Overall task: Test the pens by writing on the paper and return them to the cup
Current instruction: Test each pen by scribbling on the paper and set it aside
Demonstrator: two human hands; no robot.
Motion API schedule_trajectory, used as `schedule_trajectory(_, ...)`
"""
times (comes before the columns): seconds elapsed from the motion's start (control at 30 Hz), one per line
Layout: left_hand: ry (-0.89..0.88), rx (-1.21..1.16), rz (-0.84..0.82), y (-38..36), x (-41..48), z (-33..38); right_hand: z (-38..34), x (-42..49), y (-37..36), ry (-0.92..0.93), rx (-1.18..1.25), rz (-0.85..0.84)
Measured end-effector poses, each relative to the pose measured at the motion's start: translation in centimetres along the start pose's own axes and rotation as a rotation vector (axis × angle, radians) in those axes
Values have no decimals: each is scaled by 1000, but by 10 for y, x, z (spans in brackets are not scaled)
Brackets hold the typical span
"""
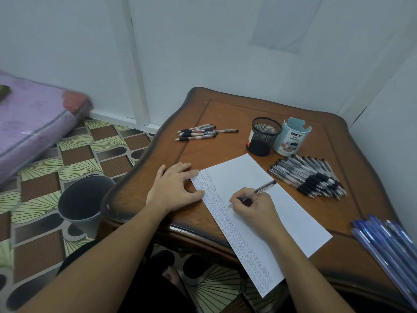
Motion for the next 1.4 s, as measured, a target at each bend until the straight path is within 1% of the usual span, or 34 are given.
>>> schedule_trajectory(0.07, -1, -6, -1, 0, 0, 0, 2, 3, 7, -4, 62, 84)
schedule_trajectory(0.13, 1, -7, -3, 0, 0, 0, 6, 7, 15, -27, 180, 143)
schedule_trajectory(0.27, 0, -2, -6, -1, 0, 0, 6, 9, 16, -39, 392, 108)
schedule_trajectory(0.37, 1, 3, -7, -1, 0, 0, 2, 10, 14, -39, 487, 69)
schedule_trajectory(0.63, -1, -15, 10, 0, -1, 0, 0, 11, 13, -35, 582, 37)
schedule_trajectory(0.83, 1, -6, -5, 0, 0, -1, -2, 11, 16, -29, 603, 61)
schedule_trajectory(1.0, 1, -4, -13, 0, 0, 0, 0, 11, 15, -73, 614, 67)
schedule_trajectory(1.07, -1, -4, -11, 0, 0, 0, 4, 12, 19, -101, 694, 95)
schedule_trajectory(1.17, -6, -3, -7, -1, 0, -1, 19, 15, 30, -230, 975, 200)
schedule_trajectory(1.2, -6, -5, -6, -1, 0, -1, 21, 16, 36, -254, 1030, 225)
schedule_trajectory(1.23, -6, -4, -7, -1, 0, -1, 22, 19, 45, -262, 1007, 243)
schedule_trajectory(1.27, -4, -2, -10, -1, 0, -1, 20, 20, 55, -259, 911, 261)
schedule_trajectory(1.3, -4, -1, -12, 0, 0, -1, 15, 22, 68, -240, 712, 285)
schedule_trajectory(1.4, -12, -9, 0, 1, 0, 0, -6, 26, 108, -161, -204, 360)
Point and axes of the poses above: each hand's wrist, its own x-axis towards the middle knuckle, its own y-axis out of the back of the hand, z = x × y, the point moved 8 cm from there along x, towards the middle knuckle
